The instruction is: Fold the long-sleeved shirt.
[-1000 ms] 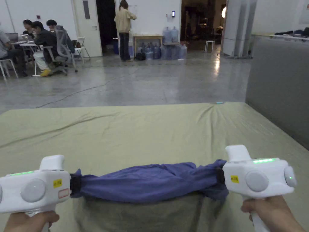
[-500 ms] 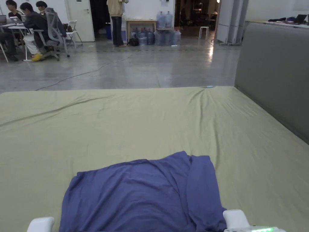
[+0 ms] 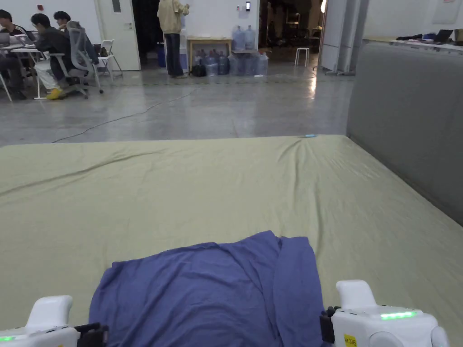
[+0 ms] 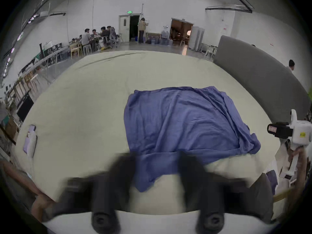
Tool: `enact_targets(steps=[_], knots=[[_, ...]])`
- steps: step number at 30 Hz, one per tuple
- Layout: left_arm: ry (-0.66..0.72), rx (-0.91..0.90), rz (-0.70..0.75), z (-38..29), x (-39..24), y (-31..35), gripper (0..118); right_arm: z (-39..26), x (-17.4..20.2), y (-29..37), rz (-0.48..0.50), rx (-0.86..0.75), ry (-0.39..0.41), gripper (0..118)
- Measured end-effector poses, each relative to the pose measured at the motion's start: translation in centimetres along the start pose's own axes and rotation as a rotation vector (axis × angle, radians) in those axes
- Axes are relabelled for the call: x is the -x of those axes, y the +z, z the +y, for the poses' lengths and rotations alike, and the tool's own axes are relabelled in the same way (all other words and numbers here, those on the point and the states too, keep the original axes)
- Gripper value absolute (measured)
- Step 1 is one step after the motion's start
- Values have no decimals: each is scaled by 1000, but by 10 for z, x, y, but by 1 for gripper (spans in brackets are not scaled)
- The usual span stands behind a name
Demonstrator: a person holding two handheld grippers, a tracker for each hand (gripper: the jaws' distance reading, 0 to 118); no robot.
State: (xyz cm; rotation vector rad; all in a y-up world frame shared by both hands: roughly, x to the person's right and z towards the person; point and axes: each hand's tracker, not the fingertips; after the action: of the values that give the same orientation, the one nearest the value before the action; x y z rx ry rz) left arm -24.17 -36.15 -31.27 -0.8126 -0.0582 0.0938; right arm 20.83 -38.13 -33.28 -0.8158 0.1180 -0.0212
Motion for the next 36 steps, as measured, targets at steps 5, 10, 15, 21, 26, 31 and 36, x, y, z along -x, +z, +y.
enact_targets(steps=[5, 10, 15, 21, 26, 31, 36], knots=[[33, 22, 7, 23, 6, -27, 0, 5, 5, -19, 19, 19, 19, 0], [82, -18, 69, 92, 23, -88, 7, 29, 3, -50, 29, 36, 18, 0], [197, 103, 202, 158, 55, -191, 99, 51, 3, -74, 33, 40, 40, 0], [208, 257, 249, 163, 74, -272, 99, 79, 3, -108, 34, 49, 68, 0], [194, 310, 271, 145, 65, -281, 86, 118, 6, -139, 28, 40, 122, 0], [86, 244, 194, 156, 53, -254, 0, 202, 8, -210, 61, 64, 107, 0], [136, 211, 128, 162, 57, -228, 0, 273, 13, -289, 18, 147, 111, 19]])
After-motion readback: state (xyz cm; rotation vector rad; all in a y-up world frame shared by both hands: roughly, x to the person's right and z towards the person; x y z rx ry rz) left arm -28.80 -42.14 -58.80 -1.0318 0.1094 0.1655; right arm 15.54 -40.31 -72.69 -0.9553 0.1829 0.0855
